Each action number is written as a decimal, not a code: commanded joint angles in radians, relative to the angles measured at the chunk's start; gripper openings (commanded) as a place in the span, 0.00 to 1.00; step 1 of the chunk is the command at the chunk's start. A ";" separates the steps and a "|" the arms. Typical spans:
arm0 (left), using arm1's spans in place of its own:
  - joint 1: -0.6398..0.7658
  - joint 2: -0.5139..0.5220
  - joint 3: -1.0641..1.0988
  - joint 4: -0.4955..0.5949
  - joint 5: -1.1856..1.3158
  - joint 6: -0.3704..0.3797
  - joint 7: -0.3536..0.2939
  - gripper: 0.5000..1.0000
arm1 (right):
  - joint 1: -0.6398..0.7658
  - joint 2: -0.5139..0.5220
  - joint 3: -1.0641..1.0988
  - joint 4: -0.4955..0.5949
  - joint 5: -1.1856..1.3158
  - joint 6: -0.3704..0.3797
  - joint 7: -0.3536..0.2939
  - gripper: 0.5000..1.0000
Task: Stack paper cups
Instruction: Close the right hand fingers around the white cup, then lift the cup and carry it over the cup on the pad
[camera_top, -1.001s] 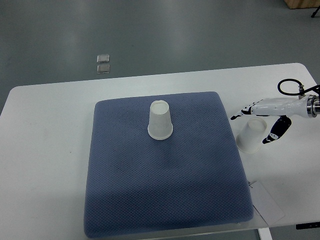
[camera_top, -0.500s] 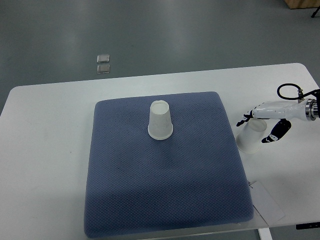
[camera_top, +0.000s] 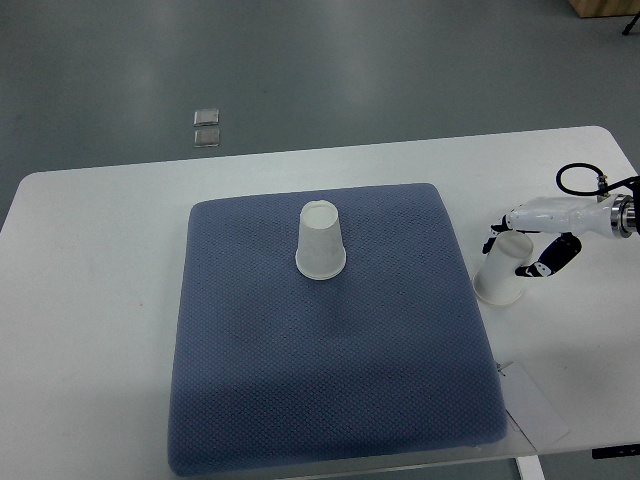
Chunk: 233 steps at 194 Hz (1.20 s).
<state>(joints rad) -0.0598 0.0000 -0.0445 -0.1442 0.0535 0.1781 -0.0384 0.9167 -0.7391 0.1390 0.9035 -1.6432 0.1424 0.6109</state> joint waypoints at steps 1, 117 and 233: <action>0.000 0.000 0.000 0.000 0.000 0.000 0.000 1.00 | 0.008 -0.010 0.013 -0.002 0.005 -0.001 0.000 0.00; 0.000 0.000 -0.002 0.000 -0.001 0.000 0.000 1.00 | 0.317 -0.074 0.140 0.199 0.059 0.160 0.000 0.00; 0.000 0.000 0.000 0.000 0.000 0.000 0.000 1.00 | 0.418 0.182 0.139 0.204 0.065 0.226 -0.025 0.00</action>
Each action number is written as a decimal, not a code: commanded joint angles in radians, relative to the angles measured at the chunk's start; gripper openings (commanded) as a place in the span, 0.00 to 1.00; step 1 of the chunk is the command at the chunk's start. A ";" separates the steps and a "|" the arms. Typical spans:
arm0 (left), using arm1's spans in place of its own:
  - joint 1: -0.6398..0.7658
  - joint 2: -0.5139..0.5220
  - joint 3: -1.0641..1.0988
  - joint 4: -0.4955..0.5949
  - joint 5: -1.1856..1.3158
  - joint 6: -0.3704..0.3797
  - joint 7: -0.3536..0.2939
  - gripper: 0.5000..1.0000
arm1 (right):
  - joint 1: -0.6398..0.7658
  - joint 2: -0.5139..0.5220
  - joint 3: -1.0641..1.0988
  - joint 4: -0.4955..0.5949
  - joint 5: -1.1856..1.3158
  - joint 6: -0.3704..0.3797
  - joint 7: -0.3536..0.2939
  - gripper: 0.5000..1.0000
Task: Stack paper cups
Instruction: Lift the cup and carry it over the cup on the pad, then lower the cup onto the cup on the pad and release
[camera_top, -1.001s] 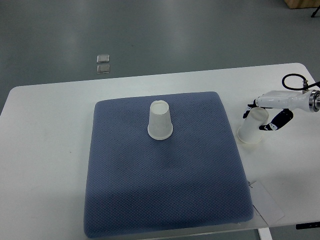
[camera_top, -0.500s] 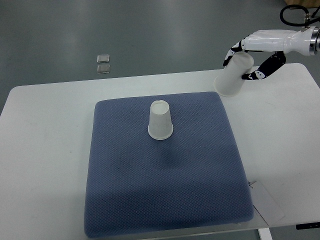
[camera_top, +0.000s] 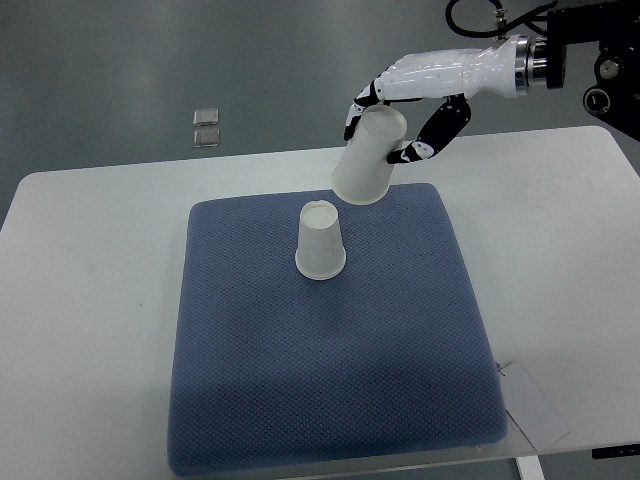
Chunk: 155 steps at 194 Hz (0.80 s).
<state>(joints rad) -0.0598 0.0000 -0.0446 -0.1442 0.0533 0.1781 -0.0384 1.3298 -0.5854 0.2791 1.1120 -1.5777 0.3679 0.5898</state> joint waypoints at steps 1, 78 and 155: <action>0.000 0.000 0.000 0.000 0.000 0.000 0.000 1.00 | 0.005 0.032 -0.001 -0.006 -0.002 -0.001 -0.004 0.00; 0.000 0.000 0.000 0.000 -0.001 0.000 0.000 1.00 | 0.000 0.173 -0.018 -0.058 -0.016 -0.001 -0.065 0.00; 0.000 0.000 0.000 0.000 0.000 0.000 0.000 1.00 | -0.009 0.236 -0.063 -0.132 -0.027 -0.007 -0.076 0.00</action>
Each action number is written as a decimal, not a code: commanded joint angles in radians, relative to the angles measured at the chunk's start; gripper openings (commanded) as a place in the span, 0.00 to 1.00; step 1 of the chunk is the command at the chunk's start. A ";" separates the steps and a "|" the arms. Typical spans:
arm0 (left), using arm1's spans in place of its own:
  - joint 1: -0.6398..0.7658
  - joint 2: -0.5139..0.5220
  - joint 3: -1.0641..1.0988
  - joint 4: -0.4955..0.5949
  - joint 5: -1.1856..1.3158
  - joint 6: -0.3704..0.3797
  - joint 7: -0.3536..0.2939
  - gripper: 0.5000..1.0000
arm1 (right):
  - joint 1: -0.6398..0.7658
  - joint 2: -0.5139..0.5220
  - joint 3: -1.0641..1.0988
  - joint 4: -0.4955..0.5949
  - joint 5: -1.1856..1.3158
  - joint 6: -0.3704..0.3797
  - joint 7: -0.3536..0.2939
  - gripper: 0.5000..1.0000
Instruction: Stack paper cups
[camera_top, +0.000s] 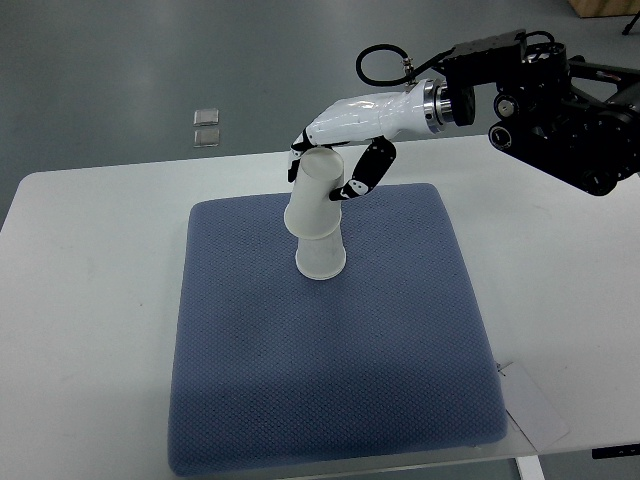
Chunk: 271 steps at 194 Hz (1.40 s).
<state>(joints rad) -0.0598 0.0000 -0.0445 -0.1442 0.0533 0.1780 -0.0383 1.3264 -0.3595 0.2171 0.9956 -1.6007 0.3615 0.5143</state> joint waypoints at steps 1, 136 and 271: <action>0.000 0.000 0.000 0.000 0.000 0.001 0.000 1.00 | -0.006 0.010 -0.001 -0.018 -0.004 -0.003 0.000 0.00; 0.000 0.000 0.000 0.000 0.000 0.000 0.000 1.00 | -0.019 0.022 -0.007 -0.038 0.001 -0.026 0.000 0.83; 0.000 0.000 0.000 0.000 0.000 0.000 0.000 1.00 | -0.154 -0.302 0.062 -0.040 0.444 -0.053 -0.062 0.82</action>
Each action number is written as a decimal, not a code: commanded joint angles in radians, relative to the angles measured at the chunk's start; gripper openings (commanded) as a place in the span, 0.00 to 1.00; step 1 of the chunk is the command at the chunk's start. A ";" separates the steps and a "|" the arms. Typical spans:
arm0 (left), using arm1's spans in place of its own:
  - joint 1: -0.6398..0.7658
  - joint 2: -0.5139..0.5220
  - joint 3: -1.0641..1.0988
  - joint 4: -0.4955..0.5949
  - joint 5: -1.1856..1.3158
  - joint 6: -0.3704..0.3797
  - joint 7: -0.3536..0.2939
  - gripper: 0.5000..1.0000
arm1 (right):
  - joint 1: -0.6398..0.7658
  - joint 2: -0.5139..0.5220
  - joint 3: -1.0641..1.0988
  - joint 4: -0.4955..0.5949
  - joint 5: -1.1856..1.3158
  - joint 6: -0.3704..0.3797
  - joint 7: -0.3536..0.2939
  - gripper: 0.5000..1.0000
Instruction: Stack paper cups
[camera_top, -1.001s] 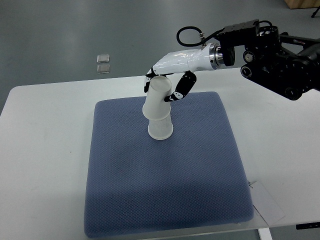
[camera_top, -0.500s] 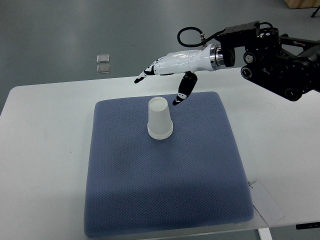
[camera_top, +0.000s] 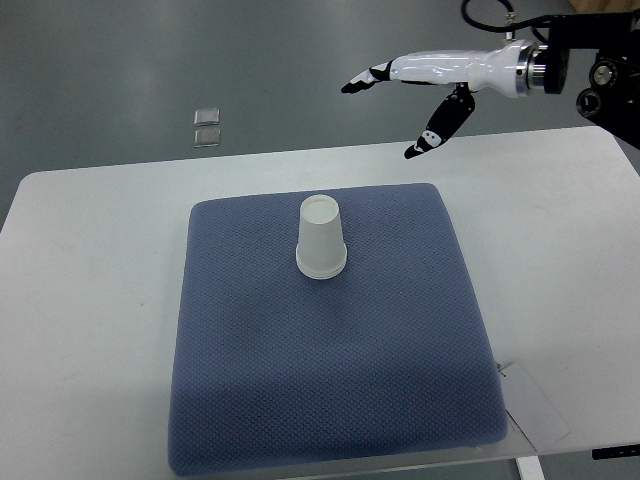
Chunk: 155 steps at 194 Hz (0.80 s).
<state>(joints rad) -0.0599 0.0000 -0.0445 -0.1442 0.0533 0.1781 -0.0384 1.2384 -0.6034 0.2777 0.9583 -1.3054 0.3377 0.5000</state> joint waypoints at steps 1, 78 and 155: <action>0.000 0.000 0.000 0.000 -0.001 0.000 0.000 1.00 | -0.076 -0.062 0.002 -0.001 0.169 -0.037 -0.058 0.82; 0.000 0.000 0.000 0.000 0.000 0.000 0.000 1.00 | -0.339 -0.084 0.029 -0.004 0.795 -0.200 -0.182 0.83; 0.000 0.000 0.000 0.000 0.000 0.000 0.000 1.00 | -0.545 0.105 0.239 -0.220 1.046 -0.206 -0.169 0.83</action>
<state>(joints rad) -0.0598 0.0000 -0.0445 -0.1442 0.0534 0.1781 -0.0383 0.7237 -0.5357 0.4811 0.7875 -0.2806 0.1319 0.3222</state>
